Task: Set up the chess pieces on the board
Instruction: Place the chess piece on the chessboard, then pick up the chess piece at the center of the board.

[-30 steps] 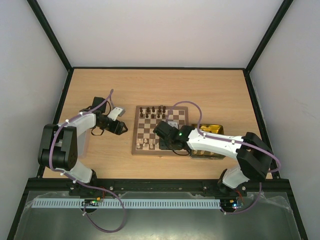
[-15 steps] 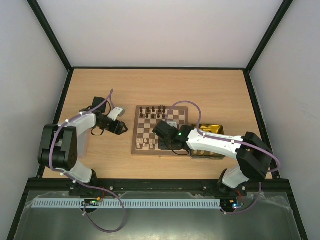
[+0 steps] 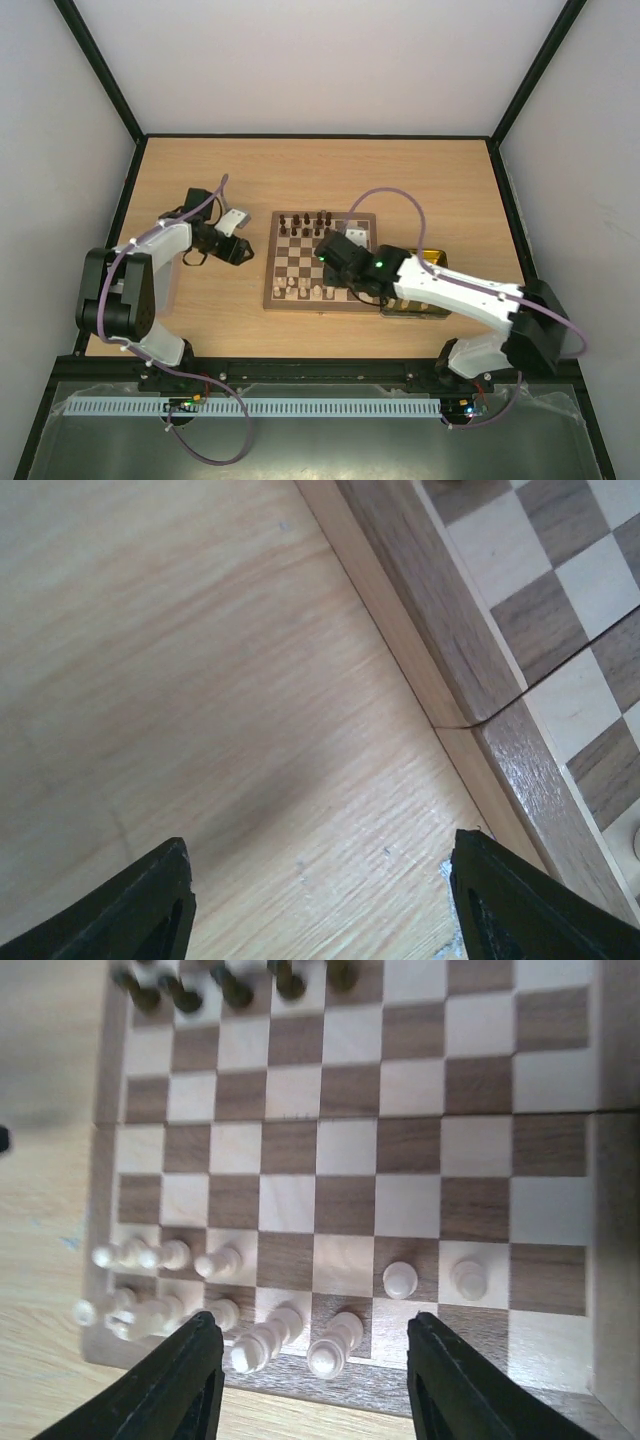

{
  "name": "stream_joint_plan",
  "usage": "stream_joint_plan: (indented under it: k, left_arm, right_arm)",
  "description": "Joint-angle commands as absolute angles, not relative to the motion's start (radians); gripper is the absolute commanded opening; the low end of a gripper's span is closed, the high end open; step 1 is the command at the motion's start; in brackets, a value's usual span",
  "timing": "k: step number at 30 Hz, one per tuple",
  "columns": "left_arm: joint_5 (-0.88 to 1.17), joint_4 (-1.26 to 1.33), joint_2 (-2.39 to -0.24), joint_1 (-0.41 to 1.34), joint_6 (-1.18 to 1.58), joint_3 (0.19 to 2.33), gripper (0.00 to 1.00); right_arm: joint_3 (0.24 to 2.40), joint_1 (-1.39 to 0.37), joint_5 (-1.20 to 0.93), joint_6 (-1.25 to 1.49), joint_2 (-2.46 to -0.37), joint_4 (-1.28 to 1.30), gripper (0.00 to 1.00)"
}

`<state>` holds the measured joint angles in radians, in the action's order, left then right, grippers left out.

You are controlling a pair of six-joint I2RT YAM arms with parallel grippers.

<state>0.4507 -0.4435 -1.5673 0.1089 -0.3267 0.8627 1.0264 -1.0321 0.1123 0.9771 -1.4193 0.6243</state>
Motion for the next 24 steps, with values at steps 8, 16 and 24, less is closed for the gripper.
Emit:
stream_joint_plan:
  k: [8,16,24]
  left_arm:
    - [0.311,-0.741,-1.539,0.395,-0.793,1.208,0.75]
    - [0.162,-0.846,-1.731,0.575,-1.075,1.439,0.58]
    - [0.294,-1.02,-1.947,0.678,-1.073,1.651,0.5]
  right_arm:
    - [0.896,-0.933,0.201,1.029,-1.069,0.708,0.56]
    - [0.873,-0.929,0.218,1.062,-0.978,0.762,0.57]
    - [0.836,-0.911,0.309,1.138,-0.823,0.843,0.72]
